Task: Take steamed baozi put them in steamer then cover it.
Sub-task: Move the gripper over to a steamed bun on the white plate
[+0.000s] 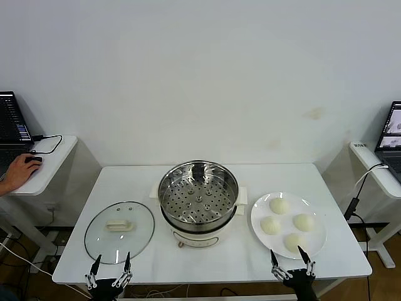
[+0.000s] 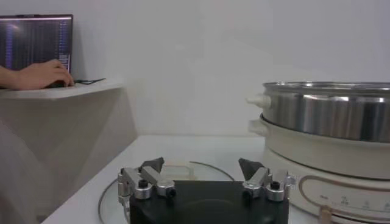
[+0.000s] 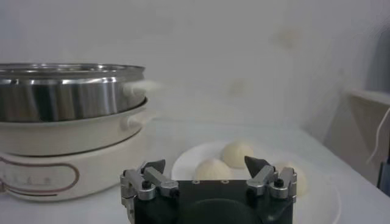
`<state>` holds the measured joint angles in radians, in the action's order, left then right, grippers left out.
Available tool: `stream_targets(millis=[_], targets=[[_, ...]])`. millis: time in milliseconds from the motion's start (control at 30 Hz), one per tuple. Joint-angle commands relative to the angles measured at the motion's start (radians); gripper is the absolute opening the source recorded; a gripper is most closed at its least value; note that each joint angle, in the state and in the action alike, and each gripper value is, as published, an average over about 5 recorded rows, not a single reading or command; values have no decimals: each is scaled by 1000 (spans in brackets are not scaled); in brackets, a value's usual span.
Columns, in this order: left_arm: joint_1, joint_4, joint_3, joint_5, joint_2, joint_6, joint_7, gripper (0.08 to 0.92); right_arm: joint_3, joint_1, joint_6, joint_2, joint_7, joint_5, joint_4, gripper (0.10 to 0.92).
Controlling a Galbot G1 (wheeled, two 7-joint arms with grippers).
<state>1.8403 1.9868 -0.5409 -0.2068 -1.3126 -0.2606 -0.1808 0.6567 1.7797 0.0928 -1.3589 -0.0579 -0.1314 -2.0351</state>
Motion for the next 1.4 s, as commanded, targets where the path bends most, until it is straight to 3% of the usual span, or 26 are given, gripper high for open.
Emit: stream_targets(millis=[33, 200, 367, 667, 1000, 1400], targets=[[-2, 6, 0, 11, 2, 21, -9, 823, -1, 0, 4, -2, 1, 9, -2, 823], [-20, 19, -3, 45, 18, 58, -44, 823, 56, -90, -32, 64, 11, 197, -3, 823], [-43, 38, -17, 80, 29, 88, -66, 823, 106, -210, -110, 224, -7, 398, 38, 822], [-68, 46, -37, 125, 29, 116, -73, 823, 90, -405, -236, 563, -188, 571, 195, 823], [-69, 42, -51, 149, 20, 114, -82, 823, -291, -907, -266, 804, -551, 538, 439, 823], [-72, 39, -72, 155, 13, 112, -92, 823, -949, -1523, -267, 756, -966, 406, 739, 823]])
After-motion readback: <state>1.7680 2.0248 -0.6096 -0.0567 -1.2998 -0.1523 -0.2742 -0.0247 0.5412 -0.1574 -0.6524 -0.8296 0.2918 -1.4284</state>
